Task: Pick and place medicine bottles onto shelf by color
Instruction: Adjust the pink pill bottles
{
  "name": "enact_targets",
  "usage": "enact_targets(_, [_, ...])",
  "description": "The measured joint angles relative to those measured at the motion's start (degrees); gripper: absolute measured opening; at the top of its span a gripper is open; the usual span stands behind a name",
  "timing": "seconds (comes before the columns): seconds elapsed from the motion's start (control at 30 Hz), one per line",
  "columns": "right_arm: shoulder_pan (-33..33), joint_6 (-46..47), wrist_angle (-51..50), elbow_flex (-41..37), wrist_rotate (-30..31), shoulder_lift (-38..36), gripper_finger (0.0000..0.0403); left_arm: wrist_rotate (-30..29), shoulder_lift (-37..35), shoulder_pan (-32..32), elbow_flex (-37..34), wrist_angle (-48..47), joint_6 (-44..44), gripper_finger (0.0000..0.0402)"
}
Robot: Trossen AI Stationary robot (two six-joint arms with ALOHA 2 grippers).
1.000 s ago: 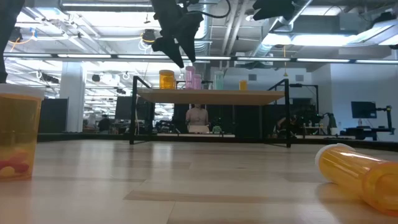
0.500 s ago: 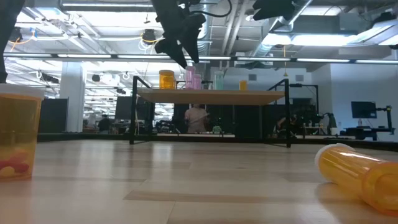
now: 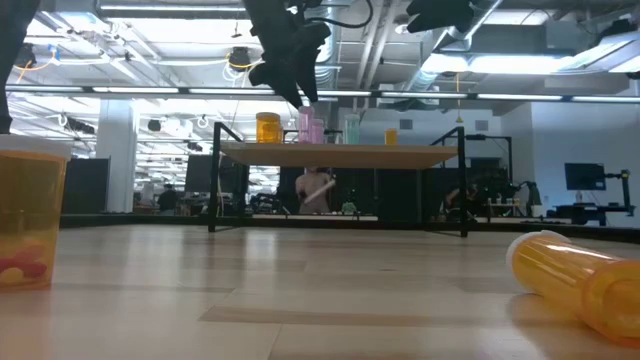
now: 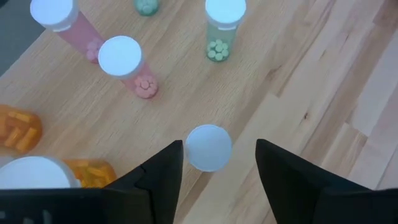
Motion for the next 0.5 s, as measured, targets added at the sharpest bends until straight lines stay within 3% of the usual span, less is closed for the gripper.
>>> enact_targets(0.5, [0.0,0.0,0.0,0.0,0.0,0.0,0.0221,-2.1,0.8,-0.1,0.2,0.0,-0.4,0.0264])
